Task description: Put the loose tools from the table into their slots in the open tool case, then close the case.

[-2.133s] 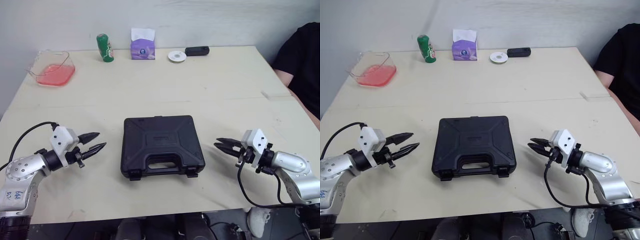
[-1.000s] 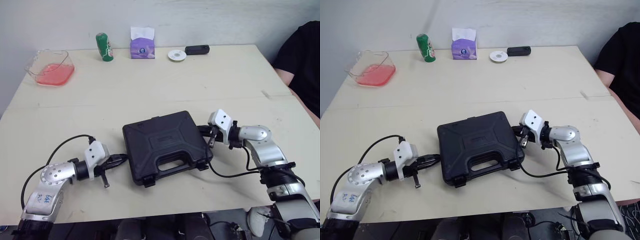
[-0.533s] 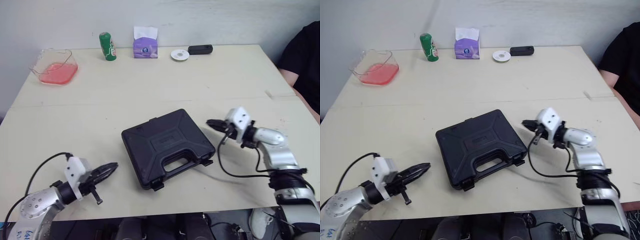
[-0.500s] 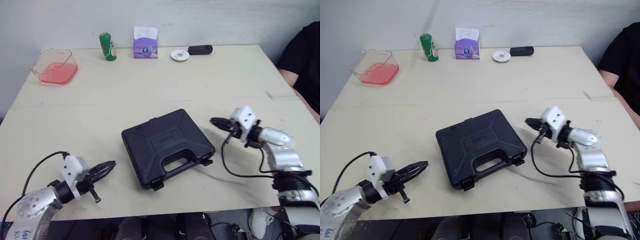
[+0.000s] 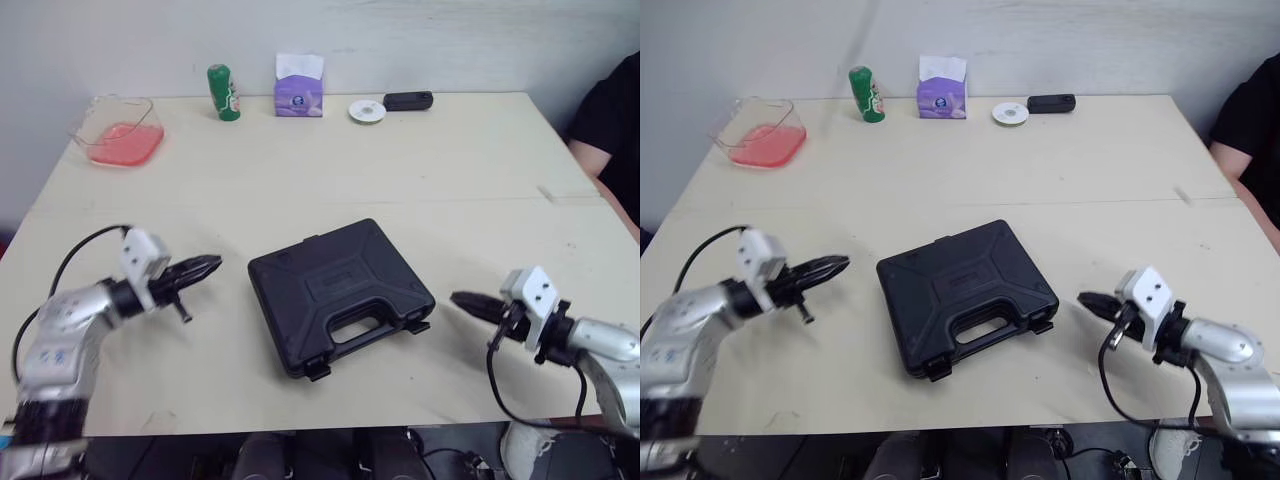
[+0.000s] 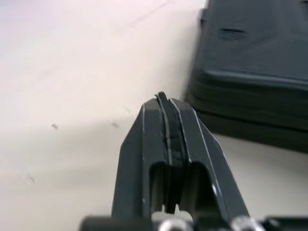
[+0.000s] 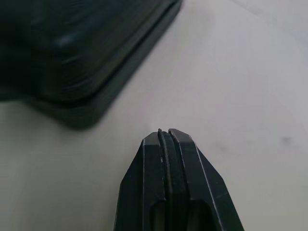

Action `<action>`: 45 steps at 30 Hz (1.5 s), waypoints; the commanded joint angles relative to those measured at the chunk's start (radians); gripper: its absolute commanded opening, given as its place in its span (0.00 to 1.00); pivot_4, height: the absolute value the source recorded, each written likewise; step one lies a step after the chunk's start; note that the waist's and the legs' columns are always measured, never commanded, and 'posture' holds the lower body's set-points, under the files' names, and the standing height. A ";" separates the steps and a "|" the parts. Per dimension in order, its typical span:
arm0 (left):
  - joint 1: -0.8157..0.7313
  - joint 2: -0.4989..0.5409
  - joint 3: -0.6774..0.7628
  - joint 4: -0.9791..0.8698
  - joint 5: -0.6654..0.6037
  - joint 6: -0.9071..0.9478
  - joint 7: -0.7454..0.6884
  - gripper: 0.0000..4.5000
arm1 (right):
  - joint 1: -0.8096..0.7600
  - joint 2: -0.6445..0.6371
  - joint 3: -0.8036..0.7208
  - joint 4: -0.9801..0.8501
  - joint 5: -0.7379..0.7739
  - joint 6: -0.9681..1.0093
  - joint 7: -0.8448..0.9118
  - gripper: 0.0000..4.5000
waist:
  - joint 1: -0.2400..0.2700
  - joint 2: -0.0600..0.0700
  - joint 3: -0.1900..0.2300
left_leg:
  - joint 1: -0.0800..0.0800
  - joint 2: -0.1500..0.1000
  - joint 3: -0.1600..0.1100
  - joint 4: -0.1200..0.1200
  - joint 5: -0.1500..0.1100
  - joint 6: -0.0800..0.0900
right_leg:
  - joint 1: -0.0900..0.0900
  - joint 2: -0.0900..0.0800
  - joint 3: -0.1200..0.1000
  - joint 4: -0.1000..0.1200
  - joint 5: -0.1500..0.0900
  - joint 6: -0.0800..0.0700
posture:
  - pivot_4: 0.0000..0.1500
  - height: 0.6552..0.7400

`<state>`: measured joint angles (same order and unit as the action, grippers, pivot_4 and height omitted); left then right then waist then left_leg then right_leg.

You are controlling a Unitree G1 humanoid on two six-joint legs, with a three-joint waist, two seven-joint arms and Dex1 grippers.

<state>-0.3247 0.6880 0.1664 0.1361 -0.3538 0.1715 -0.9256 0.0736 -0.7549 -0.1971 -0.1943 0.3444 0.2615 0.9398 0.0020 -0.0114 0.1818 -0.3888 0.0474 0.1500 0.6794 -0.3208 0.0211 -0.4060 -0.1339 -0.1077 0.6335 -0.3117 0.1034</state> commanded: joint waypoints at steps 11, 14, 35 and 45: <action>-0.182 -0.087 -0.125 0.258 0.078 -0.117 -0.107 0.01 | 0.059 0.015 0.110 -0.142 0.003 0.103 -0.024 0.00 | -0.014 -0.003 -0.002 | 0.000 0.002 0.002 0.002 0.001 0.000 | -0.001 0.002 0.001 0.001 0.001 0.001 | 1.00 1.00; -0.177 -0.086 -0.130 0.260 0.078 -0.119 -0.126 0.01 | 0.055 0.023 0.133 -0.178 0.021 0.128 -0.023 0.00 | -0.010 -0.004 -0.002 | 0.000 0.001 0.002 0.002 0.001 0.001 | -0.001 0.002 0.001 0.001 0.001 0.001 | 1.00 1.00; 0.186 -0.119 -0.020 -0.189 -0.067 0.070 -0.015 0.01 | -0.250 0.104 0.256 0.203 -0.167 -0.189 -0.034 0.00 | -0.016 -0.004 -0.002 | 0.000 0.001 0.001 0.002 0.001 0.001 | -0.001 0.000 0.001 0.002 0.000 0.001 | 1.00 1.00; 0.351 -0.143 0.112 -0.424 -0.170 0.140 0.119 0.01 | -0.228 0.145 0.208 0.205 -0.153 -0.170 -0.101 0.00 | -0.027 -0.005 -0.003 | 0.001 0.002 0.000 0.002 0.001 0.000 | 0.000 -0.001 0.002 0.001 0.000 0.001 | 1.00 1.00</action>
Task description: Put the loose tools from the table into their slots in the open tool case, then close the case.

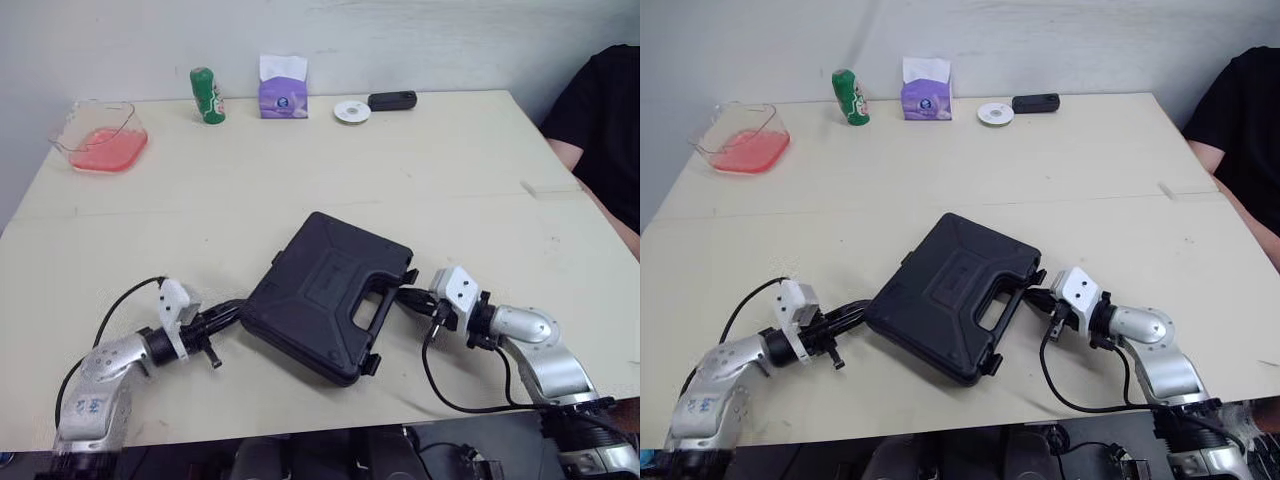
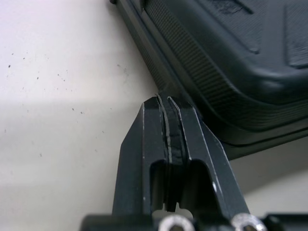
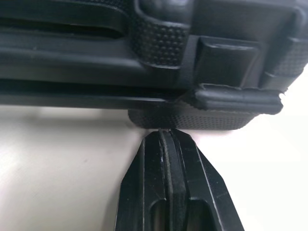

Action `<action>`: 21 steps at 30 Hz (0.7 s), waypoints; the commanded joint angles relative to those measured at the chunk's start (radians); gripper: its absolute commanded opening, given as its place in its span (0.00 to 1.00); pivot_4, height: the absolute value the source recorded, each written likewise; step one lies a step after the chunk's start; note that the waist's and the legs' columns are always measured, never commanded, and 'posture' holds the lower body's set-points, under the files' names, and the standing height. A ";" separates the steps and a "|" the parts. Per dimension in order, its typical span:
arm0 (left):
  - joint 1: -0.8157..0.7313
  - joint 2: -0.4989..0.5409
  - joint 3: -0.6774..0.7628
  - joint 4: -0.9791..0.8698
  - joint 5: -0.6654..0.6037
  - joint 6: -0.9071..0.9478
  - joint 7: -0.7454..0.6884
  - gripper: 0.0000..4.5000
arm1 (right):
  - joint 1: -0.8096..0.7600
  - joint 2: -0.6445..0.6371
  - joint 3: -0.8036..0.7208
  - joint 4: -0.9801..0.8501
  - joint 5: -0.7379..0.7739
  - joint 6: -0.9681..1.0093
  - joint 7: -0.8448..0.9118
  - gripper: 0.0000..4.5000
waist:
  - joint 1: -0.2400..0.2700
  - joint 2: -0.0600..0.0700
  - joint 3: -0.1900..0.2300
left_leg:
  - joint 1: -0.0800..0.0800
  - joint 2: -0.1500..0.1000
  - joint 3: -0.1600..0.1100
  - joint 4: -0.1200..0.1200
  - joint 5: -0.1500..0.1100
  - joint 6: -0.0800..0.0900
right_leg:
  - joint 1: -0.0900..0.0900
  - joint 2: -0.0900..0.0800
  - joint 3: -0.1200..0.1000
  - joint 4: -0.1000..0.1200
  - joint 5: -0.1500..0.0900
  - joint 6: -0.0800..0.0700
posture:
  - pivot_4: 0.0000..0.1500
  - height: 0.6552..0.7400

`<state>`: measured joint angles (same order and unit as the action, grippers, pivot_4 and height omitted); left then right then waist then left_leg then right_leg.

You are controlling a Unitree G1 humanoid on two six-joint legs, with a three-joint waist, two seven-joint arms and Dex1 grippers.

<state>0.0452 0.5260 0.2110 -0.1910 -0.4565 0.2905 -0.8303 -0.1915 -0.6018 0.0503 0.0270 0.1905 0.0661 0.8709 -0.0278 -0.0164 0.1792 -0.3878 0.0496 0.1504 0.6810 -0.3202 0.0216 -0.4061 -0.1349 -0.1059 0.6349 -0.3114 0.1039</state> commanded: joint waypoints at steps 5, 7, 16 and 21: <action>-0.203 0.106 0.050 -0.191 -0.174 0.149 0.004 0.01 | 0.116 0.001 -0.164 -0.103 0.076 0.029 -0.088 0.00 | 0.032 0.000 0.000 | -0.001 -0.002 -0.003 0.000 0.000 0.000 | 0.002 -0.003 0.000 -0.001 0.000 0.000 | 1.00 1.00; -0.366 0.116 -0.037 -0.209 -0.230 0.257 -0.002 0.01 | 0.137 0.025 -0.204 -0.142 0.122 0.065 -0.118 0.00 | 0.048 0.000 0.000 | -0.002 -0.003 -0.004 0.000 0.000 0.000 | 0.002 -0.003 -0.001 -0.001 0.000 0.000 | 1.00 1.00; -0.833 -0.011 -0.473 0.118 0.021 0.233 -0.148 0.01 | 0.200 0.101 -0.243 -0.242 0.202 0.061 -0.152 0.00 | 0.030 0.006 -0.001 | 0.001 -0.004 -0.001 -0.001 0.001 -0.001 | 0.007 0.008 -0.001 -0.008 0.002 0.002 | 1.00 1.00; -1.016 -0.232 -0.612 0.451 0.206 0.127 -0.093 0.01 | 0.258 0.066 -0.249 -0.293 0.226 0.109 -0.129 0.00 | 0.034 0.005 -0.001 | 0.001 -0.004 -0.002 0.001 0.001 0.000 | 0.008 0.009 -0.001 -0.009 0.002 0.002 | 1.00 1.00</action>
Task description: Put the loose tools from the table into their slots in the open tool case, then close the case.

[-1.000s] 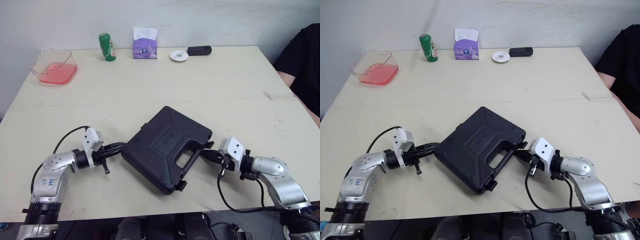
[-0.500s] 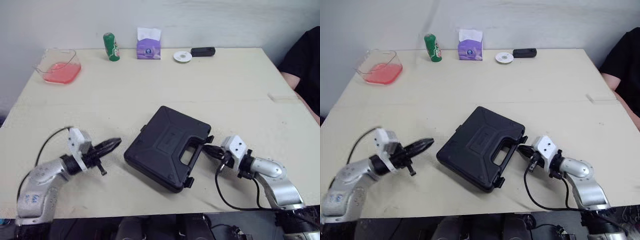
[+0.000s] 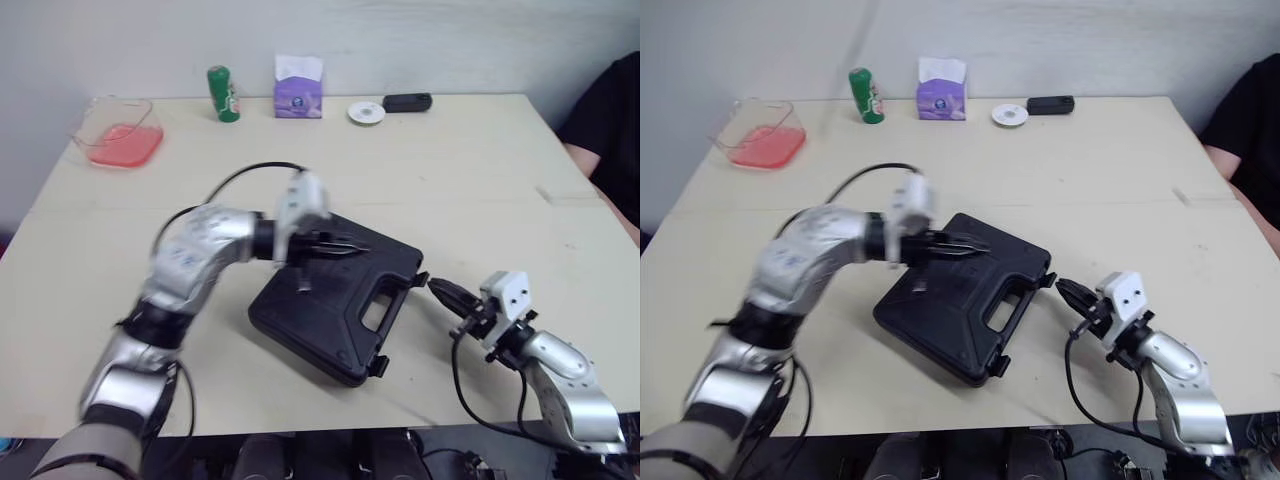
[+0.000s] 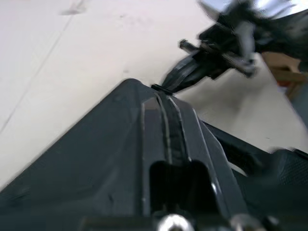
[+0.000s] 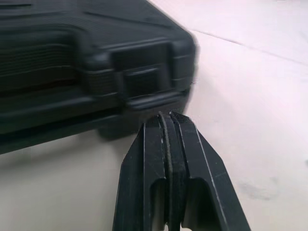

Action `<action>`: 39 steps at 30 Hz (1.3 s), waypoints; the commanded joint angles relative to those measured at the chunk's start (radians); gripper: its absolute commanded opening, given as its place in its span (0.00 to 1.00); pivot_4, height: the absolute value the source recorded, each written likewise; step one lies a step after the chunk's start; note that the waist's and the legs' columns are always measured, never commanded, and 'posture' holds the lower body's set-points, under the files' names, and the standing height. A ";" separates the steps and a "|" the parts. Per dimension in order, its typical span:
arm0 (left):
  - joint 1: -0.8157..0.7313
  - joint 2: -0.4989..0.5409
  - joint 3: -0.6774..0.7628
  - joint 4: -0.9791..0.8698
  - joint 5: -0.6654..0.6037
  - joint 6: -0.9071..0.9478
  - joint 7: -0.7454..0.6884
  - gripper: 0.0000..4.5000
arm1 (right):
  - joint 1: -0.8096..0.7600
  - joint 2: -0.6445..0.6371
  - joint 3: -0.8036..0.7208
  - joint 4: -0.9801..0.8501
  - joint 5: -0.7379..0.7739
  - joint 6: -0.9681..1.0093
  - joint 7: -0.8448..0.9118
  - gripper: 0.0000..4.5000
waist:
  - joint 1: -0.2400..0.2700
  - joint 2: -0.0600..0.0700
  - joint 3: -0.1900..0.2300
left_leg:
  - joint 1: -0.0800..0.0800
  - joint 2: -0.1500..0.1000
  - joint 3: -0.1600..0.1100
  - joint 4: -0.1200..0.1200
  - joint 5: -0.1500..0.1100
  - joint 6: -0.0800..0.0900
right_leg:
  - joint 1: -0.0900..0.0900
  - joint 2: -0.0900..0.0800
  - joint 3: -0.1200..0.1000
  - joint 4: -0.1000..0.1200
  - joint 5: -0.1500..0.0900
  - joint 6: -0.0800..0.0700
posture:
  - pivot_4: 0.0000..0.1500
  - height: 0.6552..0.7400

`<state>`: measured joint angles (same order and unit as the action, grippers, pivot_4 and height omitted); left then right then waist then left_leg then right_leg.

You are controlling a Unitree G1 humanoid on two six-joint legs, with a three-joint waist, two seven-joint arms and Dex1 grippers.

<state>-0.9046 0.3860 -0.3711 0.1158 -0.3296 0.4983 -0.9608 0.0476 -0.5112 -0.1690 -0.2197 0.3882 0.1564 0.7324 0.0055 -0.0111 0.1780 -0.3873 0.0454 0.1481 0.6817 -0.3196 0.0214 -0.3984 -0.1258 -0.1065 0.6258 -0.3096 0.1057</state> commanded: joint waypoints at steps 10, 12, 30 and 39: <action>-0.120 -0.206 -0.107 0.366 0.248 -0.107 0.005 0.01 | 0.038 -0.025 -0.029 -0.077 0.041 0.053 -0.018 0.00 | -0.007 -0.001 0.001 | 0.000 0.002 -0.001 0.000 0.000 0.000 | -0.001 0.000 -0.001 0.001 -0.001 -0.001 | 1.00 1.00; -0.099 -0.197 -0.109 0.358 0.290 -0.096 0.047 0.01 | 0.026 -0.021 -0.021 -0.071 0.029 0.055 -0.029 0.00 | -0.006 -0.001 0.001 | 0.000 0.003 -0.002 0.000 0.000 0.000 | -0.001 -0.001 -0.001 0.001 -0.001 -0.001 | 1.00 1.00; 0.018 -0.189 -0.158 0.309 0.355 -0.017 0.027 0.01 | -0.072 -0.024 0.047 -0.038 -0.031 0.082 -0.041 0.00 | -0.005 -0.002 -0.001 | 0.001 0.002 -0.002 0.000 0.000 0.003 | 0.002 -0.004 -0.002 0.001 0.000 0.000 | 1.00 1.00; 0.040 -0.206 -0.169 0.375 0.387 -0.041 0.034 0.01 | -0.124 -0.026 0.057 -0.047 -0.015 0.106 -0.015 0.00 | -0.006 -0.004 -0.005 | 0.006 0.003 -0.002 0.000 -0.001 0.003 | 0.007 -0.005 -0.002 0.001 0.000 0.000 | 1.00 1.00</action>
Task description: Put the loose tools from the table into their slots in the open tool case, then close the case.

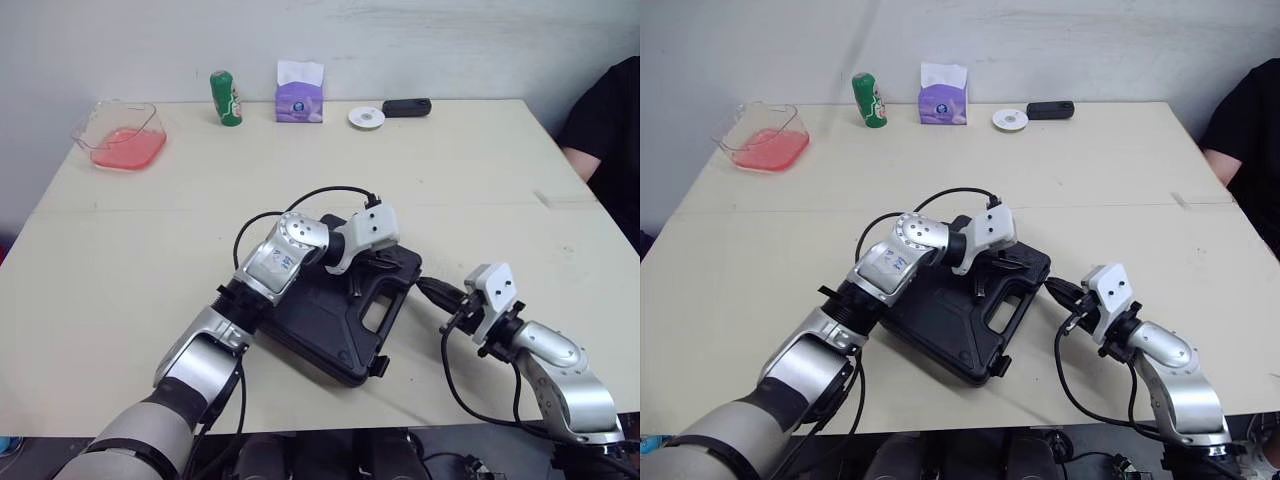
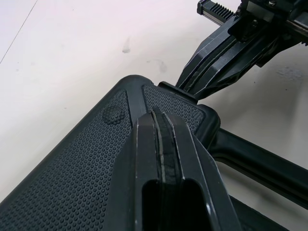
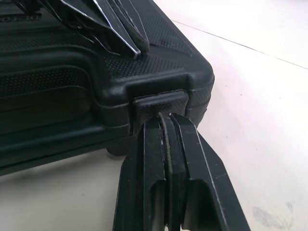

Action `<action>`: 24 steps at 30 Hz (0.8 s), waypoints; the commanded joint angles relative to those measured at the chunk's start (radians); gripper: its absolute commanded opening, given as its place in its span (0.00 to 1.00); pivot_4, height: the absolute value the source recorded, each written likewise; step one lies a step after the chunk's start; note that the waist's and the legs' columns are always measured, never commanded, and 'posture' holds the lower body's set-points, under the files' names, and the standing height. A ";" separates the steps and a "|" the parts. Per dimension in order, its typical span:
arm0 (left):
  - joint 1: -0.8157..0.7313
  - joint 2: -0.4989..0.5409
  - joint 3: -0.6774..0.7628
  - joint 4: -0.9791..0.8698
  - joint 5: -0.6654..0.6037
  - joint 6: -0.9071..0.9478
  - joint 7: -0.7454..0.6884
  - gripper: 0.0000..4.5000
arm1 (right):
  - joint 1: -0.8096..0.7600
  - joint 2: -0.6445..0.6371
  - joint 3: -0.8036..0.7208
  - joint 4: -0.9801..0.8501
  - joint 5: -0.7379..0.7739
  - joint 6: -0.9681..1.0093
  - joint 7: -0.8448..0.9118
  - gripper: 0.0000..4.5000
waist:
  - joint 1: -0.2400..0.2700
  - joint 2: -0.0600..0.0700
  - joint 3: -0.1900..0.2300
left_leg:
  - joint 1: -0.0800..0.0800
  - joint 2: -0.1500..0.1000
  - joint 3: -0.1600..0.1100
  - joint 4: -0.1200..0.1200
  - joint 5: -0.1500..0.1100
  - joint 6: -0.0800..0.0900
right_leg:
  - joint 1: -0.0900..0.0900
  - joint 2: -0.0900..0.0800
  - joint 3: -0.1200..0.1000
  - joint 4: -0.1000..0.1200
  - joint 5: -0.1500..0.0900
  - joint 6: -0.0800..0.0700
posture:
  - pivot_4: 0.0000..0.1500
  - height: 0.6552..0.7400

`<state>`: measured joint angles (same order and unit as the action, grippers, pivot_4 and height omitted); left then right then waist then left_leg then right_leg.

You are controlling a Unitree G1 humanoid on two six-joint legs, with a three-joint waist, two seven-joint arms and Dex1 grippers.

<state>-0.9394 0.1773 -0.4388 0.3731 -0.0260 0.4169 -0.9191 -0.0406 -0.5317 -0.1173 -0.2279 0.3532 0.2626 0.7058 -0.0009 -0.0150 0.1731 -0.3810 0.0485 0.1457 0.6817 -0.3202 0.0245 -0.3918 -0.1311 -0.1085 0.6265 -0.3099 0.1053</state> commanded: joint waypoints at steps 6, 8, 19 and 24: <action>0.081 -0.012 -0.097 0.127 0.088 0.051 -0.009 0.01 | -0.061 -0.001 0.018 -0.034 0.015 0.029 0.015 0.00 | -0.002 -0.005 -0.007 | 0.004 0.000 0.001 -0.002 0.000 0.000 | 0.002 0.000 0.000 0.000 0.000 -0.001 | 1.00 1.00; 0.089 -0.010 -0.100 0.122 0.090 0.057 -0.011 0.01 | -0.077 0.007 0.027 -0.028 0.012 0.036 0.013 0.00 | -0.003 -0.006 -0.008 | 0.005 0.001 0.001 -0.002 -0.001 -0.001 | 0.003 0.000 0.000 0.000 -0.001 -0.001 | 1.00 1.00; 0.102 0.020 -0.099 0.140 0.102 0.062 -0.010 0.01 | -0.110 0.035 0.083 -0.002 -0.013 0.047 0.017 0.00 | -0.025 -0.010 -0.016 | 0.013 0.009 0.001 -0.003 -0.007 -0.005 | 0.010 0.000 0.001 -0.002 -0.004 -0.006 | 1.00 1.00; 0.118 0.033 -0.068 0.096 0.077 0.036 -0.007 0.01 | -0.085 -0.007 0.055 -0.013 -0.024 0.046 0.033 0.00 | -0.028 -0.010 -0.020 | 0.014 0.010 0.000 -0.003 -0.008 -0.007 | 0.011 0.000 0.002 -0.003 -0.004 -0.007 | 1.00 1.00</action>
<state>-0.9149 0.1801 -0.4340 0.3924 -0.0113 0.4104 -0.9120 -0.1242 -0.5206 -0.0593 -0.1969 0.3196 0.3313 0.7112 -0.0285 -0.0248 0.1534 -0.3670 0.0589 0.1460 0.6786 -0.3286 0.0176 -0.3804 -0.1310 -0.1067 0.6233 -0.3138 0.0981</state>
